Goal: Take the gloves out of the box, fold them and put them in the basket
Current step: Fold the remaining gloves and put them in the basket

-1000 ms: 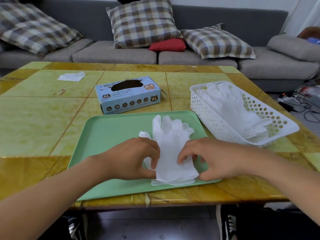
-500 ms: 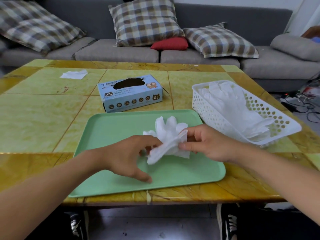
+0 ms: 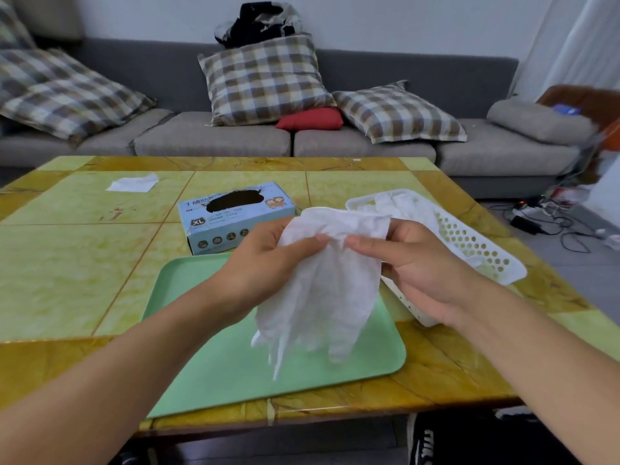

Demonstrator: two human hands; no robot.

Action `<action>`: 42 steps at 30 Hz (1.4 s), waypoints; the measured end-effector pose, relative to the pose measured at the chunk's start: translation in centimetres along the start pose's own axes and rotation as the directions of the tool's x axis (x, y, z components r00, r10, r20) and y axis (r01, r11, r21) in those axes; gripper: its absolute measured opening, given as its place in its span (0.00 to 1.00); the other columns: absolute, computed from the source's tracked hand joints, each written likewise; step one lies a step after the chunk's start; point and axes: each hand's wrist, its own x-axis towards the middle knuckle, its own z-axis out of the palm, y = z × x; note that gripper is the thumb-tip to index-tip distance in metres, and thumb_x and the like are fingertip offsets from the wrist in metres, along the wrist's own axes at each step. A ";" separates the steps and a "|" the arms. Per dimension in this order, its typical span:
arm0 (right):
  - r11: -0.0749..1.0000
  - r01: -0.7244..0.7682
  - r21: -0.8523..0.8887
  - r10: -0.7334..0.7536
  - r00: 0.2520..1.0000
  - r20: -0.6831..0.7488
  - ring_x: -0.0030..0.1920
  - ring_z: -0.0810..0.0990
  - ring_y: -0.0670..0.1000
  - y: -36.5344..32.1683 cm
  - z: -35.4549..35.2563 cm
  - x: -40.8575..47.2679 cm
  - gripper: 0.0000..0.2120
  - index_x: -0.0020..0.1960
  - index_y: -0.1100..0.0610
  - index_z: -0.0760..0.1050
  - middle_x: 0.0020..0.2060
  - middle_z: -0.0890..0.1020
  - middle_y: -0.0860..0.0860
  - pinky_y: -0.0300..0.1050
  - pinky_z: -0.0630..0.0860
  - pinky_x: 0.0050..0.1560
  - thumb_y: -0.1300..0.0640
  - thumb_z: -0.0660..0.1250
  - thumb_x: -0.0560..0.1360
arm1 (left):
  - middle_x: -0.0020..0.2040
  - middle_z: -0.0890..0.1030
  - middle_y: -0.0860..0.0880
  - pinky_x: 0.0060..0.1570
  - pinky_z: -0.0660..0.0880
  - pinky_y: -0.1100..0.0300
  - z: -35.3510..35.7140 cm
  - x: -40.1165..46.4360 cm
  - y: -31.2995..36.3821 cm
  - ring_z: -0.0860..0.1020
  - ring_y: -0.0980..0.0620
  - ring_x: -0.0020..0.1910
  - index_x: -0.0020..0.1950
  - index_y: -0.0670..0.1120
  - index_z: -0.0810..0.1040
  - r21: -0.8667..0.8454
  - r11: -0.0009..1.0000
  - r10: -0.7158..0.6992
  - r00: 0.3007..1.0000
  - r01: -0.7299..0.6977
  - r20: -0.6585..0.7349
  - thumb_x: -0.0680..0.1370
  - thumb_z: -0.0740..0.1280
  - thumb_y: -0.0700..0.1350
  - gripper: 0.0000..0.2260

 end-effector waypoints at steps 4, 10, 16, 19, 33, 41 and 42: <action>0.997 0.080 0.025 -0.079 0.996 -0.048 0.55 0.85 0.58 -5.2 -2.7 0.9 0.18 0.63 0.68 0.78 0.56 0.84 0.63 0.49 0.82 0.54 0.62 0.71 0.75 | 0.53 0.86 0.48 0.54 0.81 0.49 2.0 3.8 3.7 0.85 0.47 0.52 0.62 0.48 0.81 0.031 0.998 0.059 0.994 -0.062 0.092 0.79 0.71 0.44 0.11; 0.966 0.217 -0.142 -0.236 0.963 -0.134 0.60 0.83 0.61 -16.0 -8.9 8.1 0.13 0.61 0.62 0.80 0.58 0.84 0.61 0.63 0.75 0.67 0.63 0.71 0.77 | 0.54 0.86 0.42 0.59 0.80 0.44 4.6 15.0 13.0 0.85 0.45 0.54 0.58 0.40 0.82 0.086 0.962 0.258 0.965 -0.260 0.038 0.78 0.73 0.41 0.10; 0.907 0.314 -0.279 -0.362 0.921 -0.143 0.55 0.84 0.56 -15.9 -15.2 9.7 0.20 0.60 0.62 0.81 0.56 0.85 0.57 0.51 0.80 0.55 0.60 0.76 0.69 | 0.48 0.86 0.45 0.50 0.82 0.50 6.8 19.8 13.8 0.85 0.48 0.47 0.54 0.41 0.83 0.308 0.809 0.495 0.863 -0.501 0.102 0.76 0.73 0.41 0.08; 0.906 0.163 -0.390 -0.242 0.957 -0.162 0.49 0.81 0.54 -8.2 -17.6 9.1 0.19 0.56 0.63 0.82 0.49 0.85 0.56 0.52 0.76 0.52 0.58 0.79 0.68 | 0.34 0.80 0.48 0.35 0.74 0.57 8.0 20.1 7.7 0.75 0.57 0.32 0.41 0.40 0.80 0.434 0.747 0.444 0.864 -0.503 0.238 0.74 0.75 0.40 0.06; 0.325 0.198 -0.925 -0.118 0.979 0.168 0.46 0.82 0.42 -1.8 -19.1 3.2 0.10 0.39 0.46 0.84 0.42 0.85 0.41 0.48 0.79 0.51 0.62 0.76 0.71 | 0.50 0.80 0.55 0.53 0.73 0.59 11.7 15.5 -1.8 0.75 0.56 0.50 0.53 0.50 0.83 0.654 0.438 0.184 0.774 -0.617 0.606 0.73 0.73 0.39 0.10; 0.353 0.102 -0.930 0.155 0.974 0.166 0.55 0.80 0.35 -4.3 -19.3 2.2 0.05 0.51 0.42 0.86 0.53 0.84 0.36 0.42 0.76 0.59 0.49 0.73 0.76 | 0.53 0.84 0.60 0.57 0.73 0.65 11.2 14.2 0.5 0.78 0.64 0.53 0.52 0.53 0.86 0.586 0.668 0.082 0.828 -0.459 0.555 0.71 0.69 0.48 0.11; 0.428 0.103 -0.898 0.070 0.987 0.147 0.52 0.81 0.36 -4.9 -19.0 2.5 0.04 0.49 0.44 0.86 0.51 0.85 0.38 0.41 0.76 0.57 0.49 0.74 0.76 | 0.52 0.84 0.59 0.55 0.74 0.63 11.0 14.3 0.9 0.78 0.63 0.52 0.51 0.53 0.86 0.599 0.665 0.133 0.860 -0.446 0.492 0.69 0.68 0.49 0.12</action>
